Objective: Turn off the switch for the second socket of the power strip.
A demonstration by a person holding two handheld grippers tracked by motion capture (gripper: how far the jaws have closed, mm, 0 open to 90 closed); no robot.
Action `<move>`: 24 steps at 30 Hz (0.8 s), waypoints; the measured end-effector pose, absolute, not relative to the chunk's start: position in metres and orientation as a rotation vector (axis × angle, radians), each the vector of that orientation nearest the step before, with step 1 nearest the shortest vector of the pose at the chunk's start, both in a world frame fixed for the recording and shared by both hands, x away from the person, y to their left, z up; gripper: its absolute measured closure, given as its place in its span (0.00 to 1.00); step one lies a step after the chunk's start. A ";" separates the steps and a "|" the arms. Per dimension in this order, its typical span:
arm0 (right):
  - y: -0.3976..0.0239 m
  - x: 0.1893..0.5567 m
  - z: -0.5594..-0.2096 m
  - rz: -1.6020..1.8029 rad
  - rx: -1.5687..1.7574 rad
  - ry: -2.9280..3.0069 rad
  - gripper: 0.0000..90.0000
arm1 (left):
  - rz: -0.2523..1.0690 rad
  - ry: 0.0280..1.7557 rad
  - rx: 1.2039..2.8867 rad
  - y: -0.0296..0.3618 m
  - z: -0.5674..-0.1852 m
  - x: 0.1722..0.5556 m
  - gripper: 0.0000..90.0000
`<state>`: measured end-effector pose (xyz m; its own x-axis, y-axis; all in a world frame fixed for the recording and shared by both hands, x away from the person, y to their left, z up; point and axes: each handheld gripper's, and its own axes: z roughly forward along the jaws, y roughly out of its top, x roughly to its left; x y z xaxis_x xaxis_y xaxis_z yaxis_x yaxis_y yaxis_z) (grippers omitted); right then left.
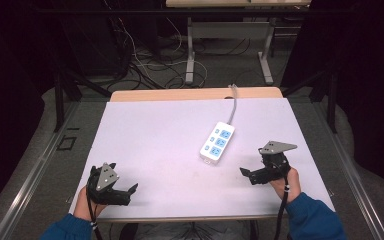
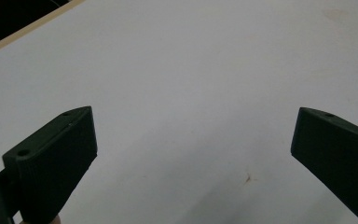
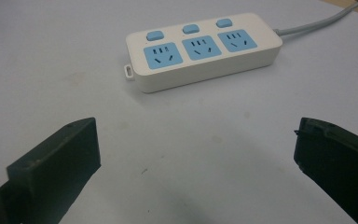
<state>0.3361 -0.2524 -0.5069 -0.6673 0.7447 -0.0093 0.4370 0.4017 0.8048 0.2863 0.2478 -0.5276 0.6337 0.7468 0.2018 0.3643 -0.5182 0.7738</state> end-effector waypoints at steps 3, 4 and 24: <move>-0.256 0.332 -0.509 1.154 1.020 2.282 0.00 | 0.687 0.864 2.140 0.248 -0.528 0.287 0.00; -0.258 0.330 -0.509 1.144 1.030 2.285 0.00 | 0.687 0.863 2.140 0.248 -0.528 0.287 0.00; -0.273 0.303 -0.515 1.133 1.043 2.226 0.00 | 0.689 0.859 2.147 0.247 -0.529 0.288 0.00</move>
